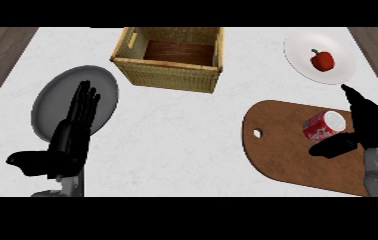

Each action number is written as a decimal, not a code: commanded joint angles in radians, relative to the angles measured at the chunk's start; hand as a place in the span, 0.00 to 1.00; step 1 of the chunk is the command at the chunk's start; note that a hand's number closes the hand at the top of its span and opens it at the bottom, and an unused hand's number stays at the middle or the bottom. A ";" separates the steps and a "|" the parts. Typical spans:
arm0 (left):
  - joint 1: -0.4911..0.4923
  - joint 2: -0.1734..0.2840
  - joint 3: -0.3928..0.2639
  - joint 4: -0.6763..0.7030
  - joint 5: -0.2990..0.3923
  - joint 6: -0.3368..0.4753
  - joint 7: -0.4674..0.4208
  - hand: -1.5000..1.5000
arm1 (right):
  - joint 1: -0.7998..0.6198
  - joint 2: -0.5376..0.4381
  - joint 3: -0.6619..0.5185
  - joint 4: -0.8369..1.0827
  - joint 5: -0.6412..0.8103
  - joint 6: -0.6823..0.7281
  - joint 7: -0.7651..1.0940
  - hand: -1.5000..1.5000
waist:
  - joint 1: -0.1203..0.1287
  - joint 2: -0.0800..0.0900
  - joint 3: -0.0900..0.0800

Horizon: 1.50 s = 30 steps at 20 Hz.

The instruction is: Pick the can from the cutting board and place it in the basket

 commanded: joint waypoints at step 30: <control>-0.004 -0.094 0.036 -0.024 -0.091 -0.049 0.063 0.50 | 0.055 0.139 -0.085 0.220 0.199 0.092 -0.319 1.00 | -0.002 0.000 0.000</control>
